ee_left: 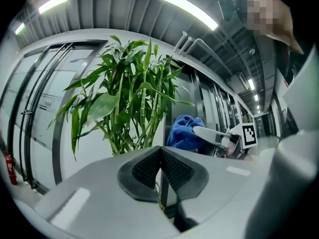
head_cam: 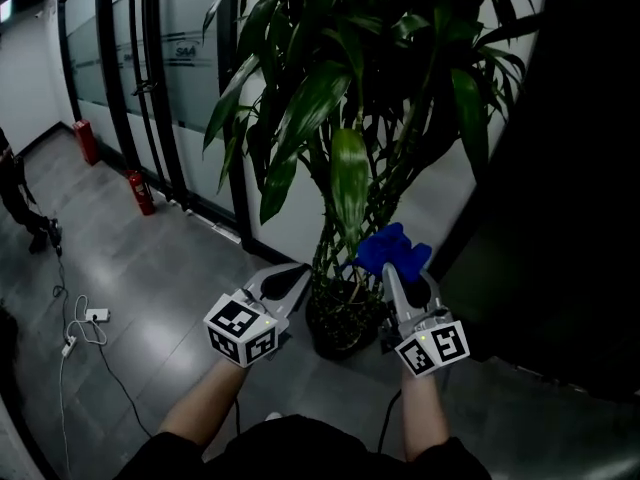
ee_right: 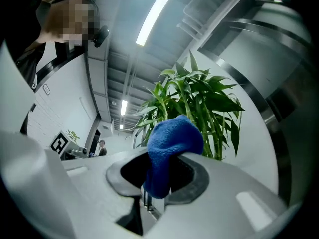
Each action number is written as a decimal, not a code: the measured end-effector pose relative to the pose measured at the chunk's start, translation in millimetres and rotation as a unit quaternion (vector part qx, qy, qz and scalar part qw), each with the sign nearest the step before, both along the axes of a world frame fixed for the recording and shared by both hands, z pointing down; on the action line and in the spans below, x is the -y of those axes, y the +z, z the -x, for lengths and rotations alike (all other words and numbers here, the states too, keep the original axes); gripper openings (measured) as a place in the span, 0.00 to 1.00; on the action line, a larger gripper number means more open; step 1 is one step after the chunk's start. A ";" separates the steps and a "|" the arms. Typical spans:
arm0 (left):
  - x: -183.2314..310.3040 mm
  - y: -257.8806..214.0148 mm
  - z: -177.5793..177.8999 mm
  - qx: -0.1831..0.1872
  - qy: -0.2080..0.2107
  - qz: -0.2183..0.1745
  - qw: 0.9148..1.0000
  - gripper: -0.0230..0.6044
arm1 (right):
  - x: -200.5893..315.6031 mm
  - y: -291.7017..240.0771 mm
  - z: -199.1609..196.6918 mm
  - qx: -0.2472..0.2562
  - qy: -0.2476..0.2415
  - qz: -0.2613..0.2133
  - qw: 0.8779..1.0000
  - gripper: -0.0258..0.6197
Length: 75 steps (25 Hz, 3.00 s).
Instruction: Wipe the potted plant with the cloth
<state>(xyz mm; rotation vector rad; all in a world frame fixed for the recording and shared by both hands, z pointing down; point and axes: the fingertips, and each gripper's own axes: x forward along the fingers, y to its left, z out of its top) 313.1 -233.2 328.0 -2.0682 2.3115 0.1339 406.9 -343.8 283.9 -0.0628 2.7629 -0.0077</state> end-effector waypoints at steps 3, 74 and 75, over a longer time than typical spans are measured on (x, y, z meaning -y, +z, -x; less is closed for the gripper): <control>18.1 -10.1 8.1 0.005 0.021 0.000 1.000 0.05 | 20.0 -25.2 13.9 0.002 0.028 -0.034 0.999 0.17; 85.2 -6.1 23.6 0.162 0.041 0.023 0.986 0.05 | -65.8 -12.4 74.1 -0.119 -0.080 -0.151 0.978 0.17; 85.3 -4.9 23.6 0.160 0.041 0.023 0.986 0.05 | -66.1 -11.6 73.0 -0.118 -0.081 -0.148 0.979 0.17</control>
